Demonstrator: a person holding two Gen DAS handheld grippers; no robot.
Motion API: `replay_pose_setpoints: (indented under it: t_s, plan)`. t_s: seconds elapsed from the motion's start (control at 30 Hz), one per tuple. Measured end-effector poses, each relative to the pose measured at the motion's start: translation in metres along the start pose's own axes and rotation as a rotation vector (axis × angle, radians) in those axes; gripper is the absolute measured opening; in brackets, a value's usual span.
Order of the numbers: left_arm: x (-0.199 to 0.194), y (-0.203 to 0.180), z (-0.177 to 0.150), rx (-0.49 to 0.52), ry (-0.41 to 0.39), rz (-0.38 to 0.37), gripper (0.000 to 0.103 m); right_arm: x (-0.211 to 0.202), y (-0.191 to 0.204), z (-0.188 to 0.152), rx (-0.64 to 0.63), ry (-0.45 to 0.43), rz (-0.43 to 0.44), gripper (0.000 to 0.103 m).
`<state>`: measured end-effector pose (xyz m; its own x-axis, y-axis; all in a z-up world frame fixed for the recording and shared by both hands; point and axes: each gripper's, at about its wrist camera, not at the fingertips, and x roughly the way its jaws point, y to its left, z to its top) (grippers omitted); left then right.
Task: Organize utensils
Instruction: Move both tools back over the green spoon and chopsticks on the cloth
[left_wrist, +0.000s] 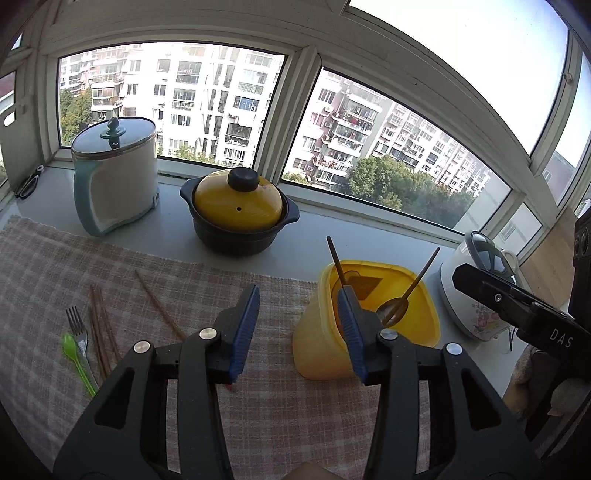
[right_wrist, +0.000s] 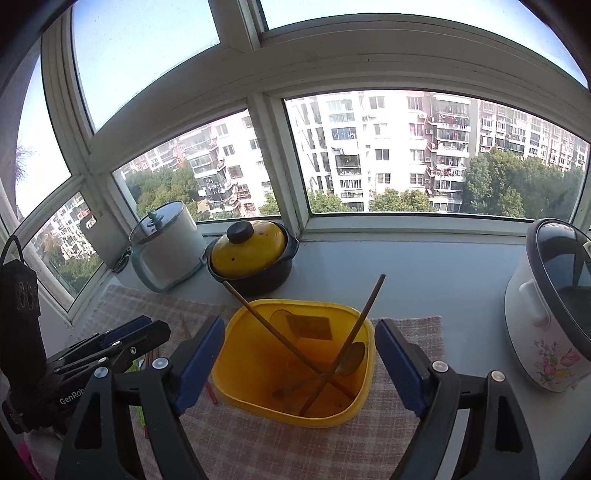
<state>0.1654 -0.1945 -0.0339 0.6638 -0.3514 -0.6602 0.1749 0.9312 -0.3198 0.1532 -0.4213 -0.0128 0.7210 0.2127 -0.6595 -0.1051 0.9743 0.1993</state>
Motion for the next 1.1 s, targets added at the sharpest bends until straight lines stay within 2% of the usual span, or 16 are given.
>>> replay_pose_setpoints:
  t_s: [0.2, 0.33, 0.5, 0.63, 0.8, 0.9, 0.97, 1.03, 1.1]
  plan:
    - [-0.016, 0.048, -0.01, -0.054, 0.032, 0.059, 0.045, -0.003, 0.022, -0.003, -0.016, -0.017, 0.027, 0.088]
    - [-0.026, 0.09, -0.021, -0.127, 0.054, 0.109, 0.045, -0.004, 0.04, -0.007, -0.047, -0.04, 0.041, 0.102]
    - [-0.038, 0.135, -0.035, -0.167, 0.079, 0.205, 0.044, 0.002, 0.065, -0.008, -0.116, -0.031, 0.034, 0.103]
    - [-0.041, 0.172, -0.049, -0.217, 0.138, 0.268, 0.045, 0.012, 0.088, -0.01, -0.177, 0.001, 0.045, 0.103]
    - [-0.038, 0.216, -0.065, -0.322, 0.217, 0.303, 0.044, 0.027, 0.12, -0.016, -0.246, 0.048, 0.112, 0.103]
    - [-0.031, 0.234, -0.074, -0.367, 0.252, 0.297, 0.044, 0.039, 0.138, -0.02, -0.27, 0.082, 0.161, 0.102]
    - [-0.027, 0.245, -0.079, -0.402, 0.268, 0.29, 0.041, 0.049, 0.15, -0.022, -0.29, 0.111, 0.182, 0.099]
    - [-0.02, 0.252, -0.082, -0.432, 0.287, 0.274, 0.032, 0.063, 0.162, -0.025, -0.309, 0.154, 0.208, 0.095]
    - [-0.014, 0.259, -0.083, -0.462, 0.298, 0.27, 0.029, 0.08, 0.172, -0.029, -0.319, 0.209, 0.241, 0.091]
